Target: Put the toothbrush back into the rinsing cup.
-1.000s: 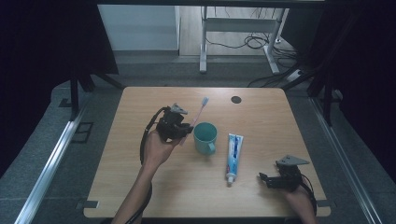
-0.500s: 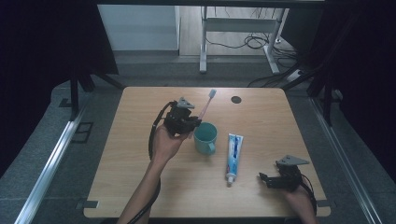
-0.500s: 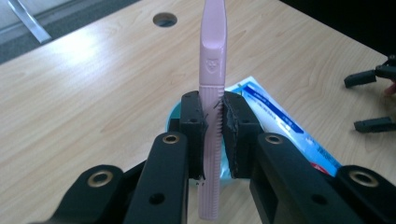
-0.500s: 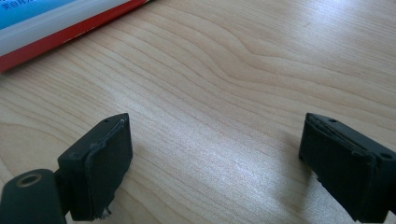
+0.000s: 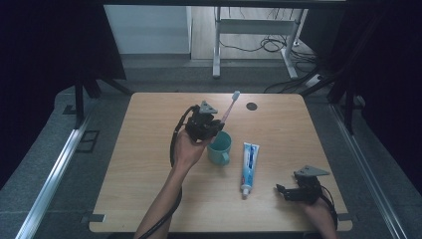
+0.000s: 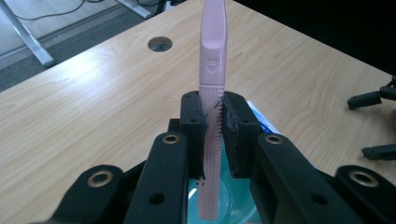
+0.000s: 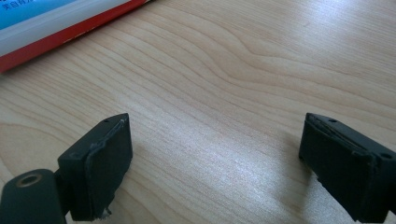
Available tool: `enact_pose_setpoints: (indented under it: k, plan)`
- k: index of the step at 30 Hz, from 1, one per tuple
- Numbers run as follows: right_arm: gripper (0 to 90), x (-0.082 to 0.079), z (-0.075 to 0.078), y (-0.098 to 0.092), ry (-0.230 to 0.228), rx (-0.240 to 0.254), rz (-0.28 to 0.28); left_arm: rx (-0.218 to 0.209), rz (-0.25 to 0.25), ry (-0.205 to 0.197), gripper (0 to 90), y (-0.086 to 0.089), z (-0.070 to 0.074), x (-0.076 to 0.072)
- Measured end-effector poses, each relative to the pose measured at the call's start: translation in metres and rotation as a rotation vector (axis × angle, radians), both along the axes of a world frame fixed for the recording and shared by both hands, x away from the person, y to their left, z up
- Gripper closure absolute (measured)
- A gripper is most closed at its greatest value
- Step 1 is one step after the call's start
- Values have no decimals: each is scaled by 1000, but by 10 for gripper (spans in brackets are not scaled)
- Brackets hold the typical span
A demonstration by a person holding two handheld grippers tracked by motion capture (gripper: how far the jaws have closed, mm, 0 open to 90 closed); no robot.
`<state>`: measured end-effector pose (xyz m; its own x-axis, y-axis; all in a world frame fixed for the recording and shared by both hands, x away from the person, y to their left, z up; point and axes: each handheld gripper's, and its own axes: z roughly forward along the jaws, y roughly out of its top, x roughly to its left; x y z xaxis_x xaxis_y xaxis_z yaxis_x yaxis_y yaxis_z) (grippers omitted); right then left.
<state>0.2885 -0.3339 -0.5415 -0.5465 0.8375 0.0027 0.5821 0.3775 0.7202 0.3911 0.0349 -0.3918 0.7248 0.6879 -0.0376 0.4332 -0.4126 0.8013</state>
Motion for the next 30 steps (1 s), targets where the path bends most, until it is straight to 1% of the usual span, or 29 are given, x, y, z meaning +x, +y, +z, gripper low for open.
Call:
enact_pose_setpoints:
  k: [7,14,21,30]
  plan:
    - [94,0,0,0,0,0,4,-3,6,-1,793,-3,-11,4]
    - [94,0,0,0,0,0,5,-9,13,11,792,-2,-24,4]
    - [94,0,0,0,-1,0,6,-11,16,28,793,-2,-37,4]
    - [94,0,0,0,-1,1,5,-14,20,60,792,-3,-57,4]
